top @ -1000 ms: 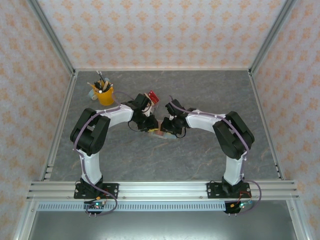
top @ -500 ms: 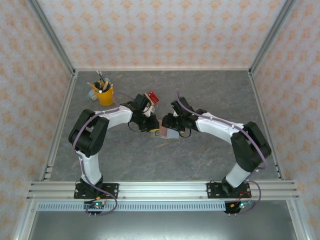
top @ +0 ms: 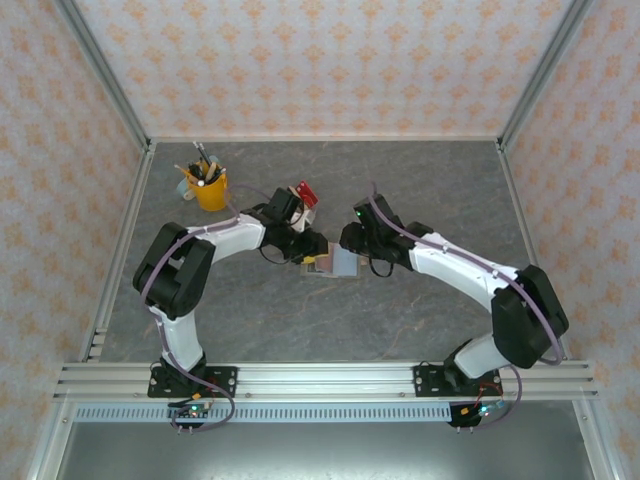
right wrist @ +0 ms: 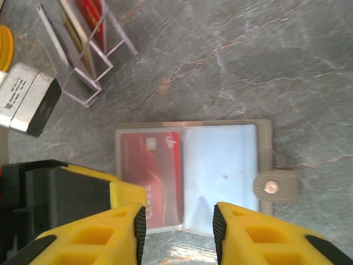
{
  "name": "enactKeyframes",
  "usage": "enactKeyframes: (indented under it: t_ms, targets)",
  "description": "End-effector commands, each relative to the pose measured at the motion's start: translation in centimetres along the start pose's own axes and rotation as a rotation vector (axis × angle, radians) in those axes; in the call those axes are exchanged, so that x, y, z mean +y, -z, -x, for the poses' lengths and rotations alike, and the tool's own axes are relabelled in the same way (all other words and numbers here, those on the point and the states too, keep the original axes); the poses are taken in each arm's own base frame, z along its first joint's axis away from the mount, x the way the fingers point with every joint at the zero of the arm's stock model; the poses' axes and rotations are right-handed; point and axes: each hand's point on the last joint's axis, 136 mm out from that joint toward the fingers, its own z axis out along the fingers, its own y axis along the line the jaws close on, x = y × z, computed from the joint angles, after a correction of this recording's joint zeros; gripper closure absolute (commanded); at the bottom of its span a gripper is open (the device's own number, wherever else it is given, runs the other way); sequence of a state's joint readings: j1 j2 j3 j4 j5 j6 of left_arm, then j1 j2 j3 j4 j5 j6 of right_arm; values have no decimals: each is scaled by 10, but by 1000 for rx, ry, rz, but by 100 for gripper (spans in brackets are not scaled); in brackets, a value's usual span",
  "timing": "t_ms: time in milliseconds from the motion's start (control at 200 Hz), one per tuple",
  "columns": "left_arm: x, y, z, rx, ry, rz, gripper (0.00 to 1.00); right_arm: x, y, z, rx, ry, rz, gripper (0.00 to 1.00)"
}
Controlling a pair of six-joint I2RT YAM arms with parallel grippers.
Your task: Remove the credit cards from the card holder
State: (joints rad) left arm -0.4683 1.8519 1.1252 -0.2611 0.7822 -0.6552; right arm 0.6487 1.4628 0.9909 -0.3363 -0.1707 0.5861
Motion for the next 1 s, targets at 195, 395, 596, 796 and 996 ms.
enactKeyframes:
  t_ms: [195, 395, 596, 796, 996]
  targets:
    - [-54, -9, 1, -9, -33, -89, 58, -36, 26, 16, -148, -59, -123, 61]
    - [-48, -8, 12, -42, -7, -19, 61, -38, 29, 17, -160, -60, -123, 61]
    - [-24, 10, 22, -99, 35, 67, 69, -30, 21, 12, -110, -38, -98, 64]
    - [0, 22, 24, -136, 96, 82, 73, -16, 1, 1, -6, -26, -60, 72]
    - [3, 16, 20, -119, 120, 52, 73, -15, -26, -14, 102, -51, -83, 78]
